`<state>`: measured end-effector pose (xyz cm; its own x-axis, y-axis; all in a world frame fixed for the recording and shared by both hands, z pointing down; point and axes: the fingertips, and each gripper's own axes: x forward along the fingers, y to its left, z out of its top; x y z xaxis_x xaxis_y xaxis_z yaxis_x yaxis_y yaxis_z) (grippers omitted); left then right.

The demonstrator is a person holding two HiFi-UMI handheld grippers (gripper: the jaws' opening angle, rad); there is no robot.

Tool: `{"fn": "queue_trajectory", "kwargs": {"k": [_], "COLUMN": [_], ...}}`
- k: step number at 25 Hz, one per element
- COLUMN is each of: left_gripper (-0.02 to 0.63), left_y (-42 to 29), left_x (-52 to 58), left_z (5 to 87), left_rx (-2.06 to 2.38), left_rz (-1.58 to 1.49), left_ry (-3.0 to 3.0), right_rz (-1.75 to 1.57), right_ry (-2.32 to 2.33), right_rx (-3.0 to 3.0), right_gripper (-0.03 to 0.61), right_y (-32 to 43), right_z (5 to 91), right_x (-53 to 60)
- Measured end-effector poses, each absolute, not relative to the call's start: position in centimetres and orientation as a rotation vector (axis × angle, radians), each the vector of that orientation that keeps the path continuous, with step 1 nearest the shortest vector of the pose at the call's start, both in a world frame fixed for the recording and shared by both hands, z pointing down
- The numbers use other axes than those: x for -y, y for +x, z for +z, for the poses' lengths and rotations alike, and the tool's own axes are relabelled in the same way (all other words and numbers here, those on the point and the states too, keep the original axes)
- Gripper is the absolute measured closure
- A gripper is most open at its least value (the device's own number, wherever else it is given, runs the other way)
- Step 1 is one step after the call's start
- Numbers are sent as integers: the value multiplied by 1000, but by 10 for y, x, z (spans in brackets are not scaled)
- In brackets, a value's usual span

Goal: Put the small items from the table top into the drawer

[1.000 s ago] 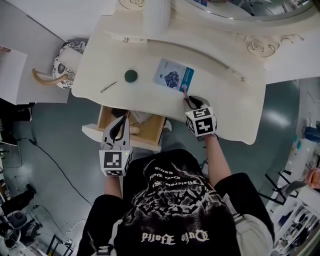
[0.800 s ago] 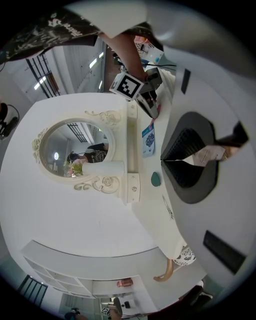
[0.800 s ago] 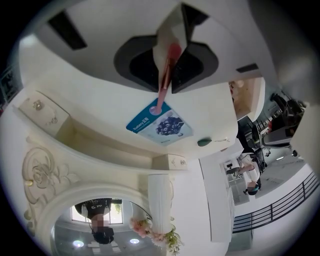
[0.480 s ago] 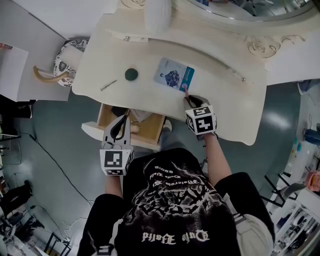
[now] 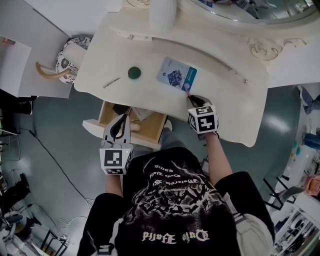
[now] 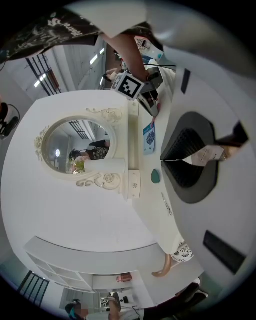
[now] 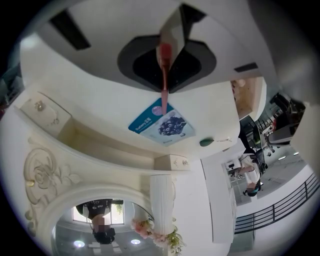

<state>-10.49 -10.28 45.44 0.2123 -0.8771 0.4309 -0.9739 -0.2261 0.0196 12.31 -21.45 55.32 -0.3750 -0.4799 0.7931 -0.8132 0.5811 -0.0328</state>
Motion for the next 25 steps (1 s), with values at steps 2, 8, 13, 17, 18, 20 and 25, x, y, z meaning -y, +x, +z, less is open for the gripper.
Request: {"fn": "queue_trajectory", "kwargs": {"k": [2, 8, 13, 17, 18, 20, 25], "left_gripper": [598, 598, 598, 598, 598, 598, 598], "left_y": [-107, -112, -117, -120, -121, -121, -125], "left_x": [102, 97, 92, 87, 86, 84, 78], "left_z": [454, 455, 455, 455, 455, 455, 457], "left_rx": [1751, 1778, 1794, 1807, 1810, 1814, 1833], "left_rz": [479, 467, 458, 447, 446, 446, 445], "left_ry": [2198, 2171, 2160, 2142, 2140, 2133, 2111], "right_rz": [553, 488, 465, 409, 395, 378, 360], "right_ry": [1033, 1015, 1006, 950, 934, 903, 826], "right_rx": [2040, 2037, 2078, 2127, 2137, 2156, 2185], "right_gripper": [526, 526, 526, 526, 526, 526, 526], "right_y": [123, 120, 110, 91, 86, 77, 58], "right_z": [553, 552, 541, 528, 526, 522, 521], "right_x": [215, 213, 209, 204, 203, 199, 188]}}
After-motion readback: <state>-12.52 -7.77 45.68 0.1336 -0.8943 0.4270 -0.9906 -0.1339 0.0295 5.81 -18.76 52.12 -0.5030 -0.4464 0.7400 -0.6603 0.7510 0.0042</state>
